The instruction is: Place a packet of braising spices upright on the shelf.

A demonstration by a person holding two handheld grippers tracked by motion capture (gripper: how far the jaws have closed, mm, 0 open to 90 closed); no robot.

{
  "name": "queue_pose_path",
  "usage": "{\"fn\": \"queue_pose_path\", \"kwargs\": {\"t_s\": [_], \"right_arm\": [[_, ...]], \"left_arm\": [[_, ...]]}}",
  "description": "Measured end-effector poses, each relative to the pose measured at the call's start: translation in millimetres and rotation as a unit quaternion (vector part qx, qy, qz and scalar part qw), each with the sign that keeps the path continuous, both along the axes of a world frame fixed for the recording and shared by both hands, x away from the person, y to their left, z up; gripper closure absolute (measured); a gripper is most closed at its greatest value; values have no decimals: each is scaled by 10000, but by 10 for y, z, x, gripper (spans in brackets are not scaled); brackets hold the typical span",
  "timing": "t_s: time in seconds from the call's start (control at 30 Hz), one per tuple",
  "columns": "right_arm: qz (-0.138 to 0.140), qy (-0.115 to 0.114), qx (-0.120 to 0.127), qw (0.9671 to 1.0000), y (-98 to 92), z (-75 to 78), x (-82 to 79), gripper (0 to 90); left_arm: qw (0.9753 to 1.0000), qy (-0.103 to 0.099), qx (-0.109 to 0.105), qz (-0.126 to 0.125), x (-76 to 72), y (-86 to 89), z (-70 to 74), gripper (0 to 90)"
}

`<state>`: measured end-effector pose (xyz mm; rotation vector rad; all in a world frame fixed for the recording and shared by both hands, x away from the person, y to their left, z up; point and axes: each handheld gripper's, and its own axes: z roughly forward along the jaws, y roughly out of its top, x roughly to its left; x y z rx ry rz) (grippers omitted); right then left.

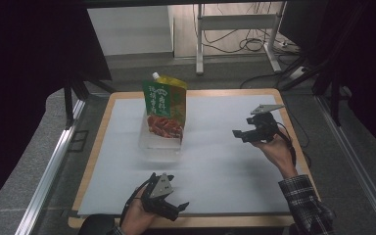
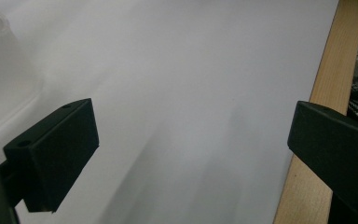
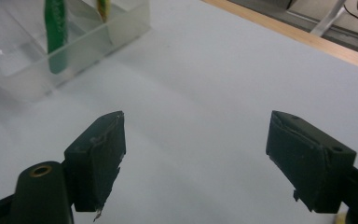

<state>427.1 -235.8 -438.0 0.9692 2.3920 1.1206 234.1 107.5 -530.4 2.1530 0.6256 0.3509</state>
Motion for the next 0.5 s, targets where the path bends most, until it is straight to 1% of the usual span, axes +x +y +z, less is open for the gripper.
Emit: {"fn": "queue_pose_path", "kwargs": {"t_s": [0.03, 0.07, 0.17, 0.2, 0.23, 0.33, 0.37, 0.4, 0.5], "right_arm": [[-72, 4, -54, 10000, -56, -23, 3, 200], [-72, 4, -54, 10000, -56, -23, 3, 200], [-209, 10, -73, 9998, -154, -61, 12, 199], [-209, 10, -73, 9998, -154, -61, 12, 199], [-283, 16, -113, 9995, -207, -84, 16, 199], [-357, 3, -168, 9992, -260, -108, 20, 194], [-413, 10, -193, 9990, -291, -122, 22, 193], [-523, 22, -246, 9983, -364, -146, 28, 193], [-694, 24, -280, 9972, -490, -179, 44, 188]], "left_arm": [[10000, 2, -21, 6, -3, -6, -2, 14], [10000, 2, -21, 6, -3, -6, -2, 14], [10000, 1, -20, 2, -4, -5, -2, 14], [10000, 1, -20, 2, -4, -5, -2, 14], [10000, 0, -23, 0, -5, -4, -1, 13], [10000, -5, -22, -4, -8, -3, 1, 14], [10000, -6, -21, -5, -8, -2, 2, 14], [10000, -8, -22, -6, -8, -1, 3, 14], [10000, -7, -25, -6, -8, -1, 4, 14]]}}
